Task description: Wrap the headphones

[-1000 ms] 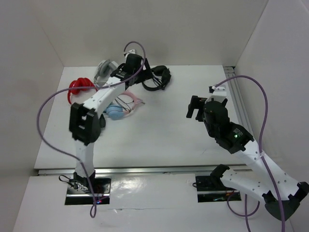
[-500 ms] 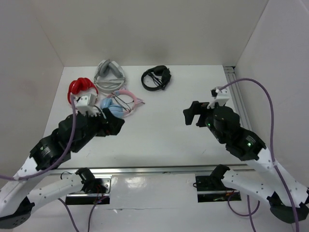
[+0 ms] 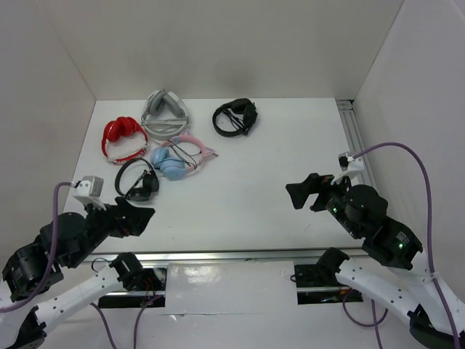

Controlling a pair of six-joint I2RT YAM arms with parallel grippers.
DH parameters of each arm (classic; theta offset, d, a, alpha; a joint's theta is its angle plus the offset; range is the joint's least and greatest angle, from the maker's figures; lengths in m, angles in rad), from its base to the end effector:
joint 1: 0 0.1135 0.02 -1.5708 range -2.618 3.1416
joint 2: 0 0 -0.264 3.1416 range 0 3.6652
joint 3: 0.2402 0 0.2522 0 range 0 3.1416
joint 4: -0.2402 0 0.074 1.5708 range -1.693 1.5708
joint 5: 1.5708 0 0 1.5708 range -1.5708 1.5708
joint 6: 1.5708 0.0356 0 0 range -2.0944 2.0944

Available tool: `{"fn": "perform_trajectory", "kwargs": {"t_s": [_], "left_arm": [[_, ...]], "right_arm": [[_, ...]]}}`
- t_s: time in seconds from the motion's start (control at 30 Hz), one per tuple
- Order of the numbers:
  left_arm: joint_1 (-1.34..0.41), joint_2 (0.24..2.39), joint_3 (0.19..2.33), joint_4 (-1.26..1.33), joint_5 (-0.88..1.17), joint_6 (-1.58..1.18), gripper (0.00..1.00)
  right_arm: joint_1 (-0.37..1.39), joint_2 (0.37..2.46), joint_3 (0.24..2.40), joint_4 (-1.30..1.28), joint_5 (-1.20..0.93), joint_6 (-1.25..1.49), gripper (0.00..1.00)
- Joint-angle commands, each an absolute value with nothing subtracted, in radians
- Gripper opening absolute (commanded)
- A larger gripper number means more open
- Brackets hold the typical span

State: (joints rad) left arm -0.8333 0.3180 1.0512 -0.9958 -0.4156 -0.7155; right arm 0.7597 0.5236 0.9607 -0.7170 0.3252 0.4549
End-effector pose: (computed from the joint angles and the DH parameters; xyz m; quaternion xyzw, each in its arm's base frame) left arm 0.0201 -0.0007 0.3769 -0.0796 0.7826 -0.2993 0.5401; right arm 0.0741 0.0547 0.3738 -0.0234 0.7939 0.2326 0.5613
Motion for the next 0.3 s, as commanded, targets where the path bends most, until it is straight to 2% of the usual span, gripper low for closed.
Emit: {"fn": "perform_trajectory", "kwargs": {"t_s": [0.0, 0.27], "left_arm": [[-0.854, 0.337, 1.020, -0.983, -0.468, -0.744, 1.00], [-0.877, 0.287, 0.996, -0.974, -0.508, -0.788, 1.00]], "right_arm": [[0.767, 0.492, 0.965, -0.723, 0.328, 0.471, 1.00], [0.767, 0.534, 0.956, -0.742, 0.351, 0.480, 1.00]]}}
